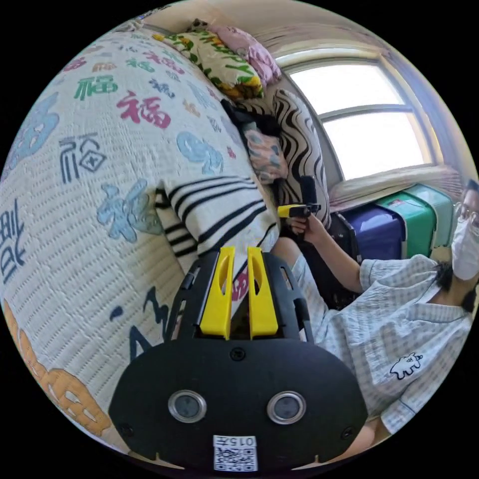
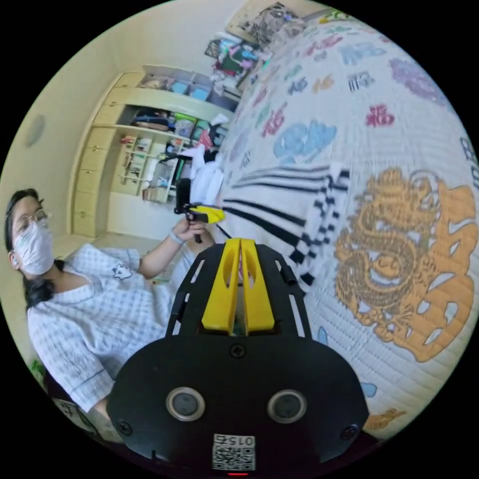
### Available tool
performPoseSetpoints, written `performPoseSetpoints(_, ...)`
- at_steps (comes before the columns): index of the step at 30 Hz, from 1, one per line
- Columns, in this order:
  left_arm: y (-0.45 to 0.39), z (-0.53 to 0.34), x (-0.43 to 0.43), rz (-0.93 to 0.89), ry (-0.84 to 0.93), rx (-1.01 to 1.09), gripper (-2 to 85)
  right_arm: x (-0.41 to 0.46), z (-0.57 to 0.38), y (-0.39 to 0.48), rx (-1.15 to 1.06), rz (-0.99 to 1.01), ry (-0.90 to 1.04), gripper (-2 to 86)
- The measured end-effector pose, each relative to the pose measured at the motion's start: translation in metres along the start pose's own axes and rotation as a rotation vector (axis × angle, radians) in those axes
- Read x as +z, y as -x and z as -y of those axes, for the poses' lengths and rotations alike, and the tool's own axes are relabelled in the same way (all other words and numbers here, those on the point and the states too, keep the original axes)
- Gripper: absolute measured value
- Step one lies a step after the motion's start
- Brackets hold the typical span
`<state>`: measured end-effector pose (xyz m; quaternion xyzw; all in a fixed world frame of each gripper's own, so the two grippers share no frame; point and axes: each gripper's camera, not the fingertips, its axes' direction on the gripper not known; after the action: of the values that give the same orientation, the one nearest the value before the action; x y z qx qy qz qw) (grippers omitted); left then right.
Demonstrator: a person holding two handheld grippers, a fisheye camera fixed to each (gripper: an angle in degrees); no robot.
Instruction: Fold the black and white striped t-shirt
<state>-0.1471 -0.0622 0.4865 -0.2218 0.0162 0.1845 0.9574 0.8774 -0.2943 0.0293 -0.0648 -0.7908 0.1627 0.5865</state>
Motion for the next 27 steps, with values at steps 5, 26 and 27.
performPoseSetpoints(5, 0.013, -0.031, 0.006, 0.067, -0.004, -0.077, -0.7, 0.044, -0.007, -0.048, 0.105, -0.142, 0.132, -0.6)
performPoseSetpoints(26, 0.012, -0.063, -0.122, -0.169, -0.105, -0.169, 15.0, 0.077, 0.037, -0.214, 0.083, 0.113, -0.01, 16.1)
performPoseSetpoints(27, 0.01, -0.062, -0.121, -0.179, -0.104, -0.16, 15.0, 0.091, 0.045, -0.224, 0.067, 0.159, -0.002, 15.9)
